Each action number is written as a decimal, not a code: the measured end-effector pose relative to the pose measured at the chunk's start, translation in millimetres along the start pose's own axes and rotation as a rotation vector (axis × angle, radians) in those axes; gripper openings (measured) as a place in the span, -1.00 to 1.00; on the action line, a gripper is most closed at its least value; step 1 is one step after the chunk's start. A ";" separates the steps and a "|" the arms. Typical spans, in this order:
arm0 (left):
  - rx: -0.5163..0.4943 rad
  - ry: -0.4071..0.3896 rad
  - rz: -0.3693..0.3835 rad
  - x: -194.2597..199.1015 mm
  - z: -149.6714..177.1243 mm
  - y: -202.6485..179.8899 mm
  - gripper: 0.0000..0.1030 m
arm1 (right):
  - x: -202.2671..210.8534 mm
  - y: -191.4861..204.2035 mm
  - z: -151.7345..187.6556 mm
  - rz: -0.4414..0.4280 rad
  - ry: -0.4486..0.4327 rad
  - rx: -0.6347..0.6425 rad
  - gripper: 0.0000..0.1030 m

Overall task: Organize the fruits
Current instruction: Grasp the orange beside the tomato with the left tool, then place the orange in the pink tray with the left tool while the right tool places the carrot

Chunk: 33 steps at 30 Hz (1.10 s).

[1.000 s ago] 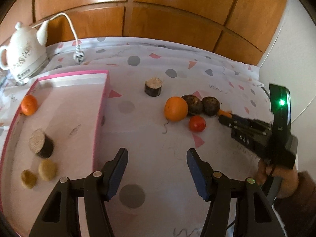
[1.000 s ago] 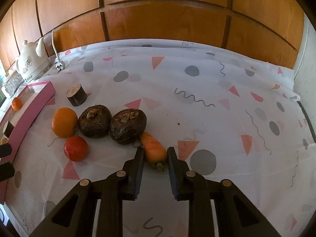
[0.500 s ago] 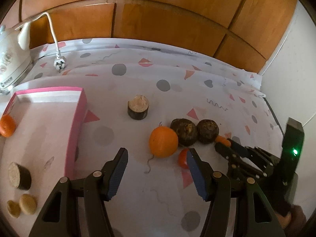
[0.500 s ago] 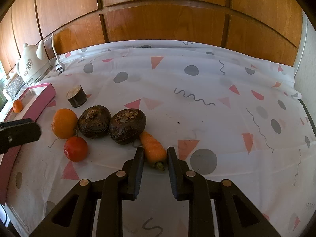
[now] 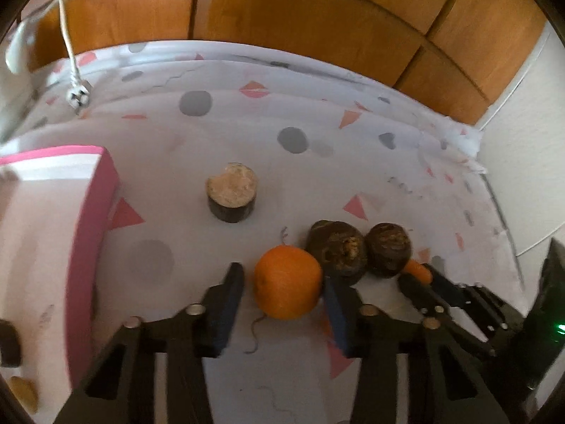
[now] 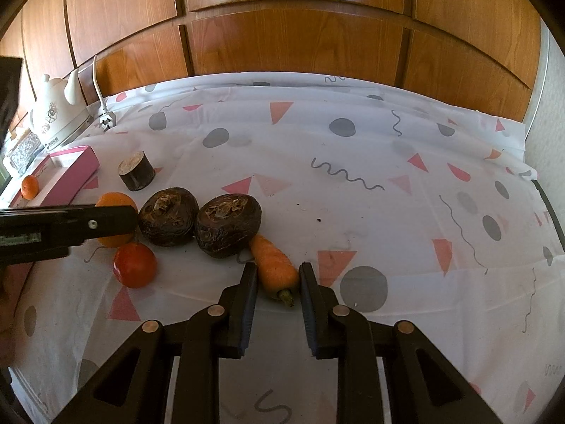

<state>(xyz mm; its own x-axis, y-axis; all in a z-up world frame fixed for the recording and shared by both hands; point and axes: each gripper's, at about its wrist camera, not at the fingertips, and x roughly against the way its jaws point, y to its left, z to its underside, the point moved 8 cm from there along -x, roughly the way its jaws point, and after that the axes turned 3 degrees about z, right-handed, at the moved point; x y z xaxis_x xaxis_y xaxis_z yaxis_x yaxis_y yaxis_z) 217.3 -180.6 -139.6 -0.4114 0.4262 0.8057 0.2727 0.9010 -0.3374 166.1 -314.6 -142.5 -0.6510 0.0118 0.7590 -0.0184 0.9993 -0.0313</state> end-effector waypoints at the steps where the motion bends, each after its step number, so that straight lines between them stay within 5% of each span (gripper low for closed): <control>1: -0.007 -0.005 -0.005 1.9 0.4 -0.9 -0.28 | 0.0 0.0 0.0 0.000 0.000 0.000 -0.54; 8: -0.028 -0.044 -0.004 30.9 24.2 0.3 -0.29 | 0.3 0.8 0.1 0.010 -0.001 0.005 -0.54; 16: -0.152 -0.107 -0.092 40.5 62.4 -4.7 -0.29 | -0.2 1.1 0.0 0.014 -0.001 0.007 -0.54; 33: -0.098 -0.091 -0.126 64.7 80.9 3.7 -0.29 | 5.5 6.9 3.6 0.079 0.000 0.033 -0.56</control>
<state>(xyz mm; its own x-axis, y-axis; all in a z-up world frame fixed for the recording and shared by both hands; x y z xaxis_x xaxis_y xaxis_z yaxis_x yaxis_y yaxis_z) 121.3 -143.1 -128.1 -0.5233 0.3195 0.7900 0.2951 0.9376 -0.1837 159.7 -307.8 -140.9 -0.6513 0.0903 0.7534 0.0076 0.9936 -0.1125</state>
